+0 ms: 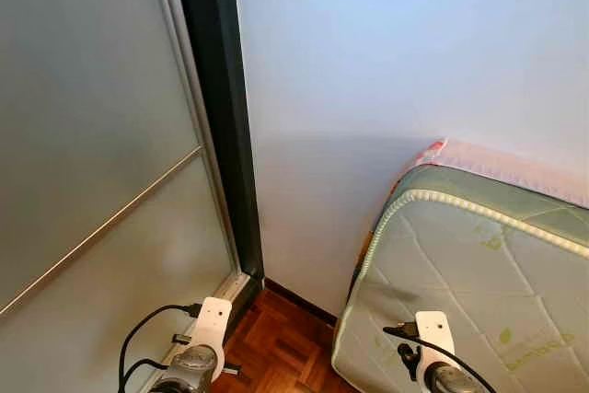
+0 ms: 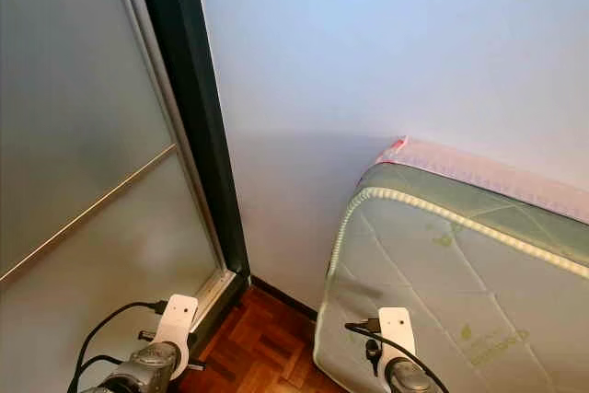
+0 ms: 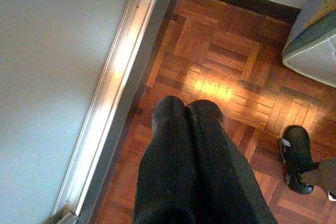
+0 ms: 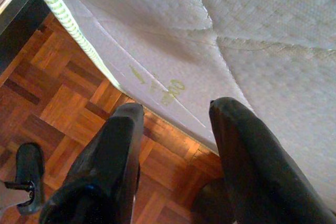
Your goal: Clean up the room
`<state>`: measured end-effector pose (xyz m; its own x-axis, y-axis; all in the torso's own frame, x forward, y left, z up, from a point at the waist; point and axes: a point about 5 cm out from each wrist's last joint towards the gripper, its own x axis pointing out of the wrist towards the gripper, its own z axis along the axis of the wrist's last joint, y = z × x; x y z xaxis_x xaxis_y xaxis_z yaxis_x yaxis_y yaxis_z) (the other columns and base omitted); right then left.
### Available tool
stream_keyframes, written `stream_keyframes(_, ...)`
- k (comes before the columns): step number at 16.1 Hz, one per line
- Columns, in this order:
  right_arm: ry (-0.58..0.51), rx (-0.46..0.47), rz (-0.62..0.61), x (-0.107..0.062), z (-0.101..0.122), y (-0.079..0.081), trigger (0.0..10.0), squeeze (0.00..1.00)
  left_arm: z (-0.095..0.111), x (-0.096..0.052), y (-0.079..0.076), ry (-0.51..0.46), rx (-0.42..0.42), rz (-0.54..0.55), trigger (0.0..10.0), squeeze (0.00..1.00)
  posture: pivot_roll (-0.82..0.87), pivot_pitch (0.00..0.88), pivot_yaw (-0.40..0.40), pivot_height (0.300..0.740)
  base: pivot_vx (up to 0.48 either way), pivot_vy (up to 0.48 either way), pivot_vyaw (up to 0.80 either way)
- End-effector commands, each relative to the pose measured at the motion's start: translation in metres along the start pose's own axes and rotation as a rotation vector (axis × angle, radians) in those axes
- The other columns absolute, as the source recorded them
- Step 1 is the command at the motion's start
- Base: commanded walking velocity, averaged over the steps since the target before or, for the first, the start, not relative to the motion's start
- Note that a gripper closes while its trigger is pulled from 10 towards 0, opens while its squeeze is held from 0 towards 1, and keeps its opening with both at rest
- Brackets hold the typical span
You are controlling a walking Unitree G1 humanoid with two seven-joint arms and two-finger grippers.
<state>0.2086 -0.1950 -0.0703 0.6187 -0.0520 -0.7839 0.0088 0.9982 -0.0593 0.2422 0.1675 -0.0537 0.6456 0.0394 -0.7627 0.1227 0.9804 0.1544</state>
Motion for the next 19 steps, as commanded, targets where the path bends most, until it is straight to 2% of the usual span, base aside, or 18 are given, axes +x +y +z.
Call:
stream_keyframes(1,0.072,0.138,0.149,-0.003,-0.021,0.022,10.0,0.0,-0.061,-0.013,0.028,0.108,-0.102,-0.047,10.0,0.0,-0.05,0.0,-0.057,0.74,0.0,0.0,0.0)
stream_keyframes(3,0.084,0.108,0.147,-0.003,-0.02,0.021,10.0,0.0,-0.064,-0.014,0.029,0.127,-0.118,-0.039,10.0,0.0,-0.05,0.0,-0.055,0.74,0.0,0.0,0.0)
stream_keyframes(7,0.078,0.12,0.132,-0.002,-0.016,0.021,10.0,0.0,-0.076,-0.017,0.034,0.163,-0.126,-0.031,10.0,0.0,-0.03,0.0,-0.049,0.74,0.0,0.0,0.0)
stream_keyframes(8,0.078,0.125,0.13,-0.001,-0.015,0.021,10.0,0.0,-0.078,-0.018,0.038,0.165,-0.154,-0.008,10.0,0.0,-0.03,0.0,-0.045,0.74,0.0,0.0,0.0)
stream_keyframes(19,0.077,0.108,0.134,-0.001,-0.013,0.021,10.0,0.0,-0.078,-0.019,0.04,0.167,-0.134,-0.004,10.0,0.0,-0.04,0.0,-0.04,0.74,0.0,0.0,0.0)
